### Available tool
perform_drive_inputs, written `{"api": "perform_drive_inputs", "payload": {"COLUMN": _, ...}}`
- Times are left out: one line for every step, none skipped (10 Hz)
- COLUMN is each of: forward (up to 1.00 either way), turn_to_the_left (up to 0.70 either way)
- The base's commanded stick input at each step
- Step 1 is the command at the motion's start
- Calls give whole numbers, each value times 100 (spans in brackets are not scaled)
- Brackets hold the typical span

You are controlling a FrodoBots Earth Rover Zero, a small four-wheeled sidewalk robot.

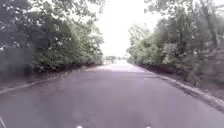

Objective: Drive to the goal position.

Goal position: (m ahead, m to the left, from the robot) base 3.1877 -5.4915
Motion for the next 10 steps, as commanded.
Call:
{"api": "perform_drive_inputs", "payload": {"forward": 100, "turn_to_the_left": -10}}
{"api": "perform_drive_inputs", "payload": {"forward": 100, "turn_to_the_left": -10}}
{"api": "perform_drive_inputs", "payload": {"forward": 100, "turn_to_the_left": -10}}
{"api": "perform_drive_inputs", "payload": {"forward": 100, "turn_to_the_left": -10}}
{"api": "perform_drive_inputs", "payload": {"forward": 100, "turn_to_the_left": -10}}
{"api": "perform_drive_inputs", "payload": {"forward": 100, "turn_to_the_left": -10}}
{"api": "perform_drive_inputs", "payload": {"forward": 100, "turn_to_the_left": -10}}
{"api": "perform_drive_inputs", "payload": {"forward": 100, "turn_to_the_left": -10}}
{"api": "perform_drive_inputs", "payload": {"forward": 100, "turn_to_the_left": -9}}
{"api": "perform_drive_inputs", "payload": {"forward": 100, "turn_to_the_left": -9}}
